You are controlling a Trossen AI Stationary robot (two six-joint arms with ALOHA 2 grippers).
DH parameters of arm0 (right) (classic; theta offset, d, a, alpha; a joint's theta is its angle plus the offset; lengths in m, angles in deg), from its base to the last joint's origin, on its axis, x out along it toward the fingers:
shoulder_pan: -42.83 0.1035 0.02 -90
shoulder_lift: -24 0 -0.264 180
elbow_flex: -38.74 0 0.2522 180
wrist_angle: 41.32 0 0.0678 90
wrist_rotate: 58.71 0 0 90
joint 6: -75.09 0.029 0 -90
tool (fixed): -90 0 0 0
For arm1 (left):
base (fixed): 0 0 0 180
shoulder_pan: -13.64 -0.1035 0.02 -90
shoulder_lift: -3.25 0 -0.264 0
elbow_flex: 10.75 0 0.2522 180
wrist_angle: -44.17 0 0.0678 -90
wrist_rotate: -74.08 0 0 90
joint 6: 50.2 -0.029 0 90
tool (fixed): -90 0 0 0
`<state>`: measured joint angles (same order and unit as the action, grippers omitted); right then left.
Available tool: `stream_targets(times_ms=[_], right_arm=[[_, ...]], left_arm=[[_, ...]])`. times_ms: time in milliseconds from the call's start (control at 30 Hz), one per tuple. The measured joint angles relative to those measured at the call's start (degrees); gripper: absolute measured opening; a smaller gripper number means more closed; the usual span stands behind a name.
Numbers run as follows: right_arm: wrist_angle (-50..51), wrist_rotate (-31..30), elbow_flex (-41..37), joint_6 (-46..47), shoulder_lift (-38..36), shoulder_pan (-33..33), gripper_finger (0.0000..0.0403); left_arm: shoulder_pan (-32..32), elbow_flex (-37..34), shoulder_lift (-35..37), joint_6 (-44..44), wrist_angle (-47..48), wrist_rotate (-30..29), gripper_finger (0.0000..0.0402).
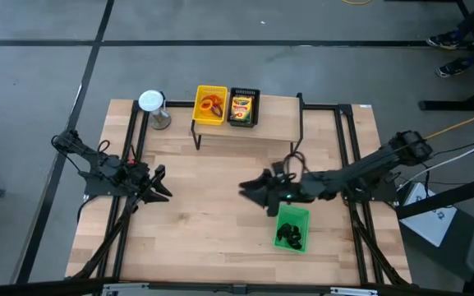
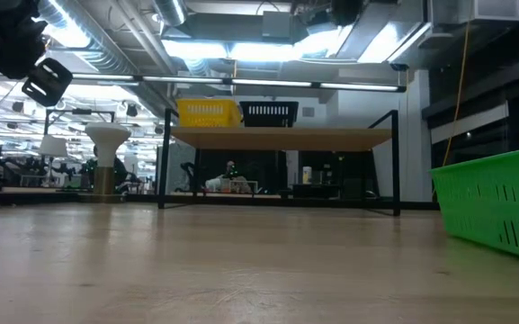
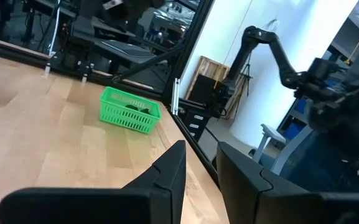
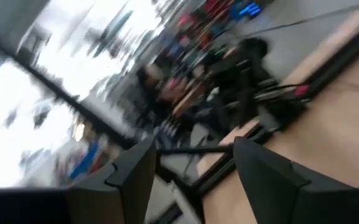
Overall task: Pick & Place Office Desk Supplies
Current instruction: Put the green bin with rubber bands on the shelf
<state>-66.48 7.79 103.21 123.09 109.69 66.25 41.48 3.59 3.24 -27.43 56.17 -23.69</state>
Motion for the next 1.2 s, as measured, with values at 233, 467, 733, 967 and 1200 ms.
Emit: stream_targets(times_ms=[233,467,733,967,1200], right_arm=[[0.4,5.1,9.2,-1.6,8.1,0.3,0.0219],[0.4,5.1,11.9,4.0,10.8,0.3,0.0219],[0.4,3.4,13.1,5.7,10.8,0.3,0.0219],[0.7,0.9,13.1,11.5,10.8,0.2,0.0219],[2.4,15.4,13.1,22.9,10.8,-0.9,0.0217]], left_arm=[[0.0,0.0,0.0,0.0,0.0,0.0,0.0086],[0.0,0.0,0.0,0.0,0.0,0.0,0.0086],[0.0,0.0,0.0,0.0,0.0,0.0,0.0086],[0.0,0.0,0.0,0.0,0.0,0.0,0.0086],[0.0,0.0,0.0,0.0,0.0,0.0,0.0086]])
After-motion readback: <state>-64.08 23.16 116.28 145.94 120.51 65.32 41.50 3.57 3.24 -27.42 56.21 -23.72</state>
